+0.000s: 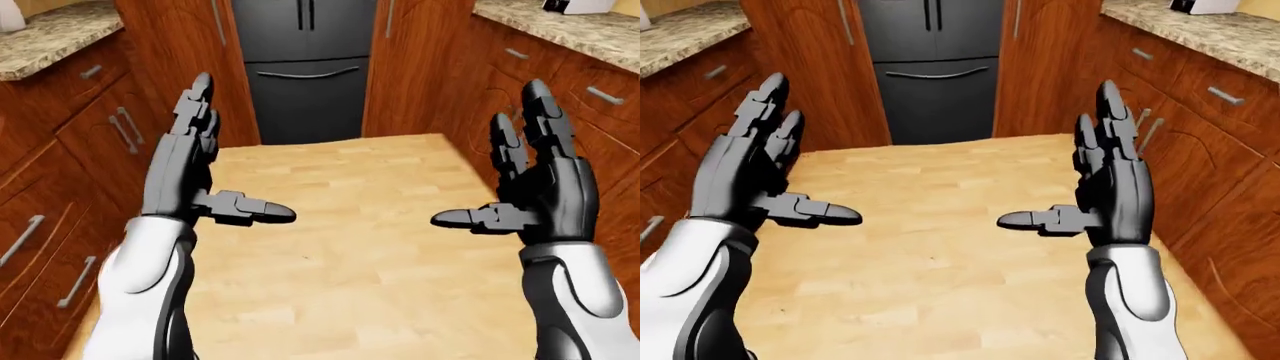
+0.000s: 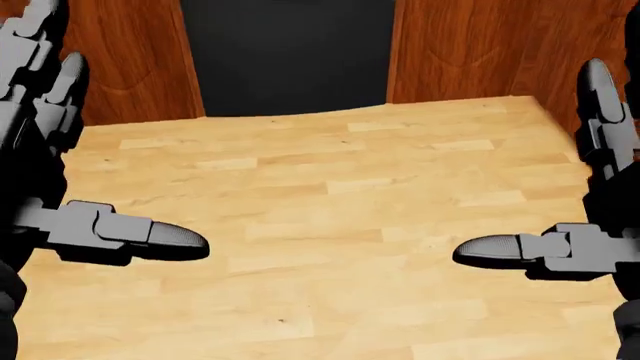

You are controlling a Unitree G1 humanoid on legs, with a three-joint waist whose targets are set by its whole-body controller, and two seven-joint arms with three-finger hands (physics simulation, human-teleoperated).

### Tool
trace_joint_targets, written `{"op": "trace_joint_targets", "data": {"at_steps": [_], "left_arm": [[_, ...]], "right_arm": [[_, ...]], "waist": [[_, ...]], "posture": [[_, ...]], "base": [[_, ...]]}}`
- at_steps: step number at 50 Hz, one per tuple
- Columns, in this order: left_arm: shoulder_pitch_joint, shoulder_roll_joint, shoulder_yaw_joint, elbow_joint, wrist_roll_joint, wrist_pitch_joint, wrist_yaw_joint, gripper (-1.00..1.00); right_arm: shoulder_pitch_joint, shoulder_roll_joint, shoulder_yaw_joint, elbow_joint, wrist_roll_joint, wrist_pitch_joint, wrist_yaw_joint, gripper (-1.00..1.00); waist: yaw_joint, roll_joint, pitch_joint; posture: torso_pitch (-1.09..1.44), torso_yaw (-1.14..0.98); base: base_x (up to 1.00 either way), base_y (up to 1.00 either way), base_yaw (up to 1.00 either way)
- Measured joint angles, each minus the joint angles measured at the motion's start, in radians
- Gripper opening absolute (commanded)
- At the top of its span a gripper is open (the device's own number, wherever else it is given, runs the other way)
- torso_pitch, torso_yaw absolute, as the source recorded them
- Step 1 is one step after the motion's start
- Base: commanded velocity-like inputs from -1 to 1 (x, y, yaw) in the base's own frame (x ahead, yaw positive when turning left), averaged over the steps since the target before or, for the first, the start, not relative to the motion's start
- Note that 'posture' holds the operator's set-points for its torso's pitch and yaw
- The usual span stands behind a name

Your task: Move the drinks to the dining counter.

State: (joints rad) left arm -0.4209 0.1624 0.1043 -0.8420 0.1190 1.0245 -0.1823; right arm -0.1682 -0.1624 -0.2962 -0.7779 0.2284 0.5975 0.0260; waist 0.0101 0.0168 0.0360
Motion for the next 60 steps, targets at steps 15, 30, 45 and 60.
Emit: {"op": "trace_joint_targets", "data": {"at_steps": [15,30,45,60], "left_arm": [[0.025,-0.015,-0.02,0.018,-0.002,0.01,0.002,1.0],[0.027,-0.005,0.002,0.009,-0.011,0.012,0.008,1.0],[0.027,-0.003,0.009,-0.014,-0.015,0.002,0.003,1.0],[0.051,0.002,0.033,0.028,-0.014,0.028,0.011,1.0]], "right_arm": [[0.025,-0.001,-0.01,0.022,0.003,0.002,0.004,1.0],[0.018,-0.003,-0.024,0.02,0.026,0.063,-0.009,1.0],[0.017,-0.015,-0.026,0.0,0.043,0.036,-0.02,1.0],[0.034,0.0,0.009,-0.005,0.031,0.06,0.013,1.0]], "waist": [[-0.001,-0.077,0.034],[0.083,0.04,-0.014],[0.004,-0.076,0.003],[0.076,0.029,0.0]], "posture": [[0.0,0.0],[0.0,0.0],[0.0,0.0],[0.0,0.0]], "base": [[0.91,0.0,0.06],[0.02,0.05,0.93],[0.72,0.45,0.0],[0.39,0.11,0.73]]}}
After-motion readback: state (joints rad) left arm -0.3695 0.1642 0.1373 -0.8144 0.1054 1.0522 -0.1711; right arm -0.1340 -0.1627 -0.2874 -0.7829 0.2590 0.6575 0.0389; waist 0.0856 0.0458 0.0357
